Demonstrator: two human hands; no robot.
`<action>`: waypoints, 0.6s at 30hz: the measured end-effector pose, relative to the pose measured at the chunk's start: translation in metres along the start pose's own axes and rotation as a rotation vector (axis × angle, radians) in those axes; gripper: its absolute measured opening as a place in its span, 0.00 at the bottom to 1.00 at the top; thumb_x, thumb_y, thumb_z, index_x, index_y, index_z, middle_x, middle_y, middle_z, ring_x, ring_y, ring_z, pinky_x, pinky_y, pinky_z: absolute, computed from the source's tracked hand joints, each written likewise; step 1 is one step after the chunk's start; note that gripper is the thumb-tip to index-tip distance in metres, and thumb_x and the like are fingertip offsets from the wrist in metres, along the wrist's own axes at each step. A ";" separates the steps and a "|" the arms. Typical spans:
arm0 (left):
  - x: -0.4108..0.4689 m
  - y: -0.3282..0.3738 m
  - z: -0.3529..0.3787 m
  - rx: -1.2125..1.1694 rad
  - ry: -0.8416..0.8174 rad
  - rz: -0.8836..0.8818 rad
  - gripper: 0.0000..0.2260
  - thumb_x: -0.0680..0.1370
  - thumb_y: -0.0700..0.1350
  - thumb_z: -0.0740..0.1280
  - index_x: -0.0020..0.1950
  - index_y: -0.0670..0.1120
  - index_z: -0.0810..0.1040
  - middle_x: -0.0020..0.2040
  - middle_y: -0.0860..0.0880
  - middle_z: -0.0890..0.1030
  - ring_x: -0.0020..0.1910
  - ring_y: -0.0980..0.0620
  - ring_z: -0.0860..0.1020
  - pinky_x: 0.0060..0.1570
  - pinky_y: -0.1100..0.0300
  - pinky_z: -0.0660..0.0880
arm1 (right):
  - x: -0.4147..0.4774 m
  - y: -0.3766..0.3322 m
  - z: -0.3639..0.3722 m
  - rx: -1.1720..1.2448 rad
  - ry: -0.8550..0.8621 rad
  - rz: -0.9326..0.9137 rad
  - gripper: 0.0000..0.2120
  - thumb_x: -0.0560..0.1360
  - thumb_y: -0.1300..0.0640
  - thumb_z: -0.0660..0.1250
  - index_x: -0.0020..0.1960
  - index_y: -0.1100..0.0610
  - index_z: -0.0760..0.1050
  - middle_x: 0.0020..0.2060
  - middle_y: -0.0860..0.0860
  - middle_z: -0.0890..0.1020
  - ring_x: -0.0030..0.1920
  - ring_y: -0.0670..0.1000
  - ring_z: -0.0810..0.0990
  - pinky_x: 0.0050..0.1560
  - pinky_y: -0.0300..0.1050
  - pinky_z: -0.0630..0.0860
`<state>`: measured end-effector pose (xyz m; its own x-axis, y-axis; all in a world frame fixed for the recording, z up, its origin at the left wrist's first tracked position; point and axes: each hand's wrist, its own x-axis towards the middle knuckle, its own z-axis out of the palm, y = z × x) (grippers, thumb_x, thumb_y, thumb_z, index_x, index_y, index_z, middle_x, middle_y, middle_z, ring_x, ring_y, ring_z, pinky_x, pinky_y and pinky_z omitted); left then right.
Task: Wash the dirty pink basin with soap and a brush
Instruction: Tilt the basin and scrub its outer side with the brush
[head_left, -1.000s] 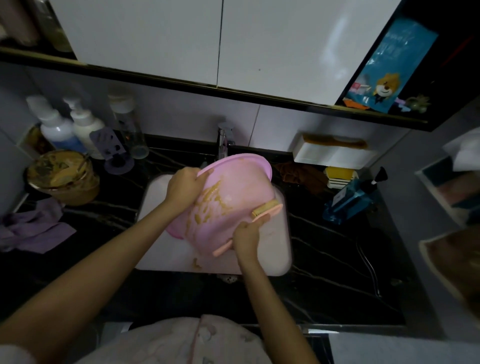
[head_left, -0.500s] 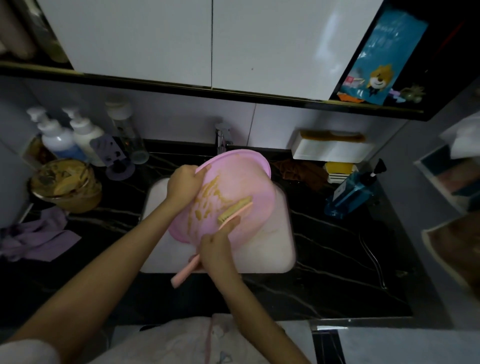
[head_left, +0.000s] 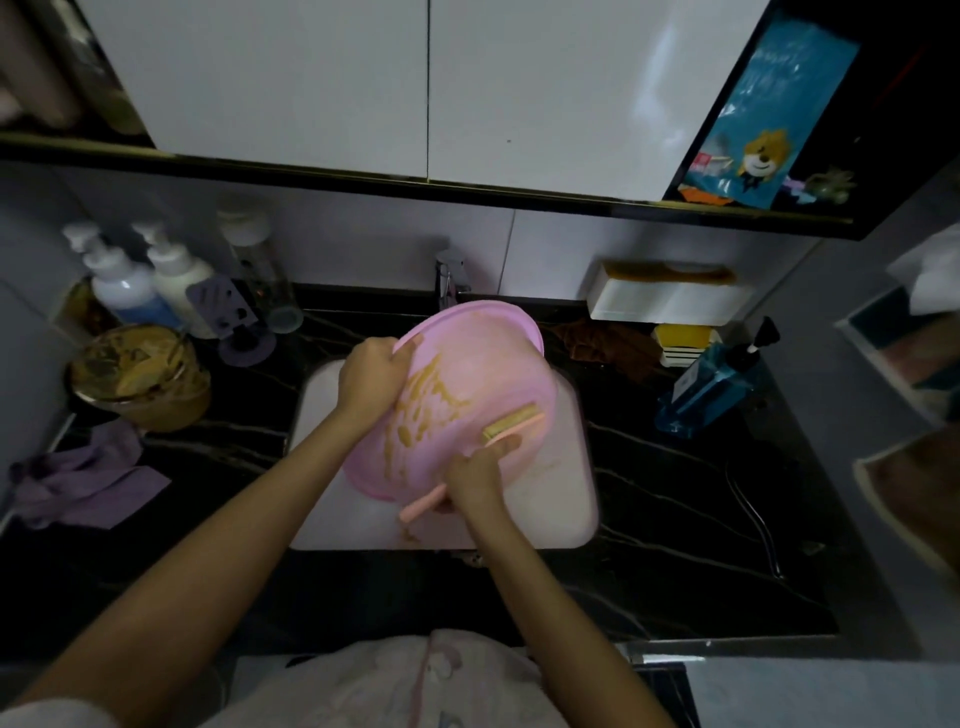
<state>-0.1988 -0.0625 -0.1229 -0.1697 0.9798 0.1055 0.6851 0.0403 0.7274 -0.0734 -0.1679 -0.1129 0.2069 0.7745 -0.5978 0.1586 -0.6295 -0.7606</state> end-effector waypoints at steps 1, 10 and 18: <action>0.000 0.000 0.001 0.004 0.001 -0.001 0.24 0.79 0.55 0.61 0.26 0.45 0.64 0.25 0.49 0.68 0.31 0.44 0.70 0.33 0.55 0.65 | -0.012 -0.001 0.005 -0.021 -0.042 -0.039 0.34 0.77 0.63 0.57 0.76 0.56 0.41 0.66 0.63 0.69 0.60 0.63 0.75 0.59 0.55 0.74; 0.001 -0.008 -0.005 0.005 0.014 -0.034 0.24 0.79 0.55 0.61 0.26 0.45 0.65 0.25 0.49 0.69 0.30 0.43 0.71 0.32 0.56 0.63 | -0.011 0.001 0.012 -0.097 -0.089 -0.013 0.43 0.78 0.63 0.56 0.69 0.58 0.20 0.60 0.63 0.75 0.49 0.60 0.77 0.52 0.55 0.77; 0.001 -0.017 -0.014 -0.070 0.004 -0.093 0.24 0.79 0.55 0.61 0.26 0.44 0.63 0.24 0.48 0.68 0.27 0.48 0.67 0.31 0.56 0.61 | 0.000 -0.001 -0.007 -0.166 0.002 -0.178 0.33 0.78 0.64 0.57 0.77 0.58 0.43 0.56 0.60 0.76 0.51 0.58 0.77 0.49 0.42 0.70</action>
<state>-0.2202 -0.0653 -0.1258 -0.2334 0.9716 0.0380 0.6151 0.1173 0.7797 -0.0667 -0.1675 -0.1102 0.1628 0.8743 -0.4573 0.3491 -0.4845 -0.8021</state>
